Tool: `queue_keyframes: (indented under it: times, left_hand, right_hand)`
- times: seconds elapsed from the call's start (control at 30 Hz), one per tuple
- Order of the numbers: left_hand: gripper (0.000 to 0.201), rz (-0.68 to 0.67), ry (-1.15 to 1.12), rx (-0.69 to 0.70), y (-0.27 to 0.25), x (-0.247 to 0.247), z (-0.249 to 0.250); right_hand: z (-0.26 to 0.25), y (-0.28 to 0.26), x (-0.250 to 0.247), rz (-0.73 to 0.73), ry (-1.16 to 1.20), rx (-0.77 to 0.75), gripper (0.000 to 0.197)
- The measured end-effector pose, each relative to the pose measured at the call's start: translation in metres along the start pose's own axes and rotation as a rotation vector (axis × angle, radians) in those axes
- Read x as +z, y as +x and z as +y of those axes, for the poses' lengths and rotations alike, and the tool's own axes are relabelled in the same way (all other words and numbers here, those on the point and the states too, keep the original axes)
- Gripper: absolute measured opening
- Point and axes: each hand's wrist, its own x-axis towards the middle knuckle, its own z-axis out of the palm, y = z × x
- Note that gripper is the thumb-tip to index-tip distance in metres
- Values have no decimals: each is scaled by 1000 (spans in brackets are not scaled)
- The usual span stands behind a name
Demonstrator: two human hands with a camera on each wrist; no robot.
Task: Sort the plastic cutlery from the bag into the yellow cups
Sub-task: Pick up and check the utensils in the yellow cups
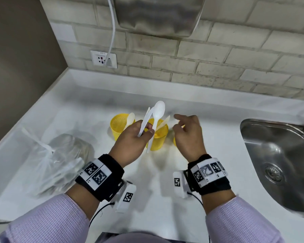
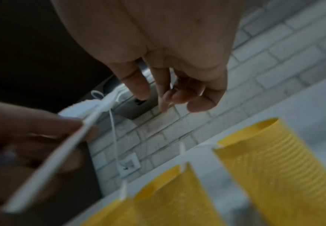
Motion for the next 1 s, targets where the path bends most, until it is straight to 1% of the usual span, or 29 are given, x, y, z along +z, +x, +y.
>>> queue_keyframes:
  times: [0.07,0.13,0.17,0.23,0.3,0.37,0.43,0.5,0.57,0.6,0.67,0.7,0.77,0.83,1.0]
  left_hand:
    - [7,-13,-1,-4,1,2,1]
    - [10,-39,18,15,2,3,0]
    - [11,-53,24,26,3,4,0]
    - [12,-82,31,46,2,4,0]
    - [12,-109,34,74,1,4,-1]
    - [14,-109,43,72,1,3,-3]
    - [15,-84,65,62,2,1,-6]
    - [16,-73,100,84,2,-2,-7]
    - [16,-67,149,126,3,-3,-9]
    - [16,-58,190,148,4,-4,-10]
    - [17,-23,343,204,5,-5,-14]
    - [17,-5,435,223,5,-5,-14]
    - [18,14,555,234,6,-6,-14]
    - [21,22,593,235,7,-6,-13]
    - [15,49,618,246,11,-9,-12]
  right_hand:
    - [-13,-7,8,-106,198,80,37]
    - [-21,-11,13,-158,303,135,24]
    - [-22,-10,16,-173,307,142,21]
    - [-23,-9,20,-204,284,133,22]
    - [-23,-8,24,-224,280,91,17]
    - [-23,-7,26,-166,273,58,9]
    - [-22,-5,25,-71,241,23,28]
    - [-24,-2,21,-63,237,-69,46]
    - [-25,1,14,-95,123,-246,57]
    - [-25,4,10,-100,-2,-361,57]
    - [-26,11,3,-123,-330,-576,48]
    - [-28,14,0,-154,-477,-644,40]
    - [-32,18,-2,-232,-666,-723,27]
    - [-37,21,-3,-292,-749,-777,21]
    - [-50,30,-6,-431,-826,-783,23]
